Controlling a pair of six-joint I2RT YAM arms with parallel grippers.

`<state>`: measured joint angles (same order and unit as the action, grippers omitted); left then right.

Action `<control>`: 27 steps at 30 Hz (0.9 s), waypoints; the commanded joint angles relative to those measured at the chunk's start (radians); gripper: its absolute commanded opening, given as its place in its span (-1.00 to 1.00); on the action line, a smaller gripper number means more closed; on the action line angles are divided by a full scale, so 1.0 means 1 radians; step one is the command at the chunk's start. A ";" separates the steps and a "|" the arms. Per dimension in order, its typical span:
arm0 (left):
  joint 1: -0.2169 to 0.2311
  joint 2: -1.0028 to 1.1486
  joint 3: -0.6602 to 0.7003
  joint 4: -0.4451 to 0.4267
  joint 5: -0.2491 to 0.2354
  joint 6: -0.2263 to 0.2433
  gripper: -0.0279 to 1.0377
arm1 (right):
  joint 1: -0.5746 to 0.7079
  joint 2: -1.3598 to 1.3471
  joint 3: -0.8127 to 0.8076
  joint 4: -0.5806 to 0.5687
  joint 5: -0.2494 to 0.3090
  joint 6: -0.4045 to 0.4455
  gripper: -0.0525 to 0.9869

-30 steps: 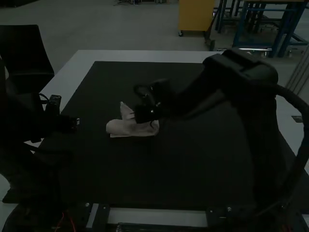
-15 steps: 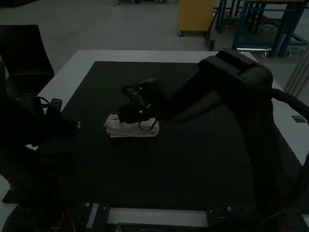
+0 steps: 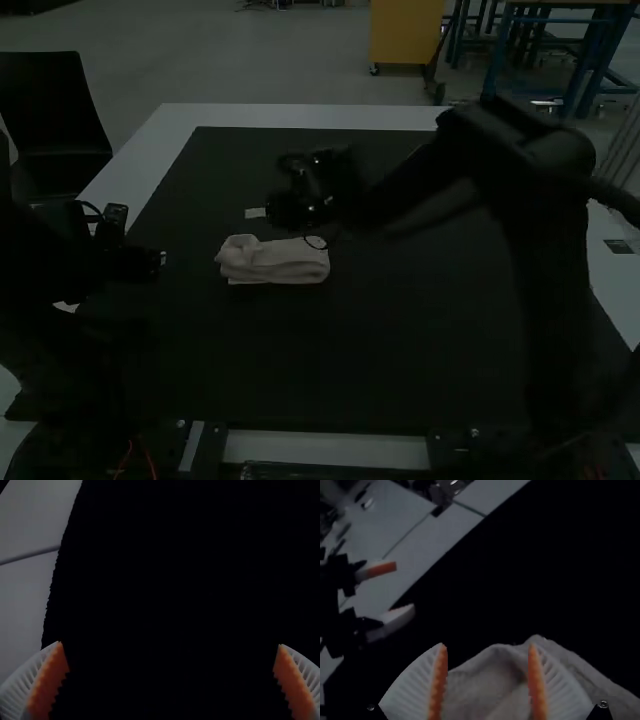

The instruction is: Fold the towel.

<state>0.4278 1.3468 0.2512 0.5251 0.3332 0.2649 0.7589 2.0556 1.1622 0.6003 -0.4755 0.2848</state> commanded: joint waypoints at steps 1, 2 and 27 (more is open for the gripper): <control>0.005 -0.018 -0.004 0.009 0.006 0.005 0.87 | -0.030 -0.049 -0.016 0.010 -0.014 0.022 -0.18; 0.005 -0.018 -0.004 0.010 0.006 0.005 0.87 | -0.032 -0.049 -0.021 -0.002 -0.015 0.020 -0.19; 0.006 -0.040 -0.006 0.004 0.007 0.005 0.87 | -0.021 0.066 -0.081 0.003 -0.020 -0.090 -0.94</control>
<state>0.4282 1.3464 0.2512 0.5259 0.3332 0.2653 0.7261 2.1197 1.0737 0.5877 -0.4835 0.2119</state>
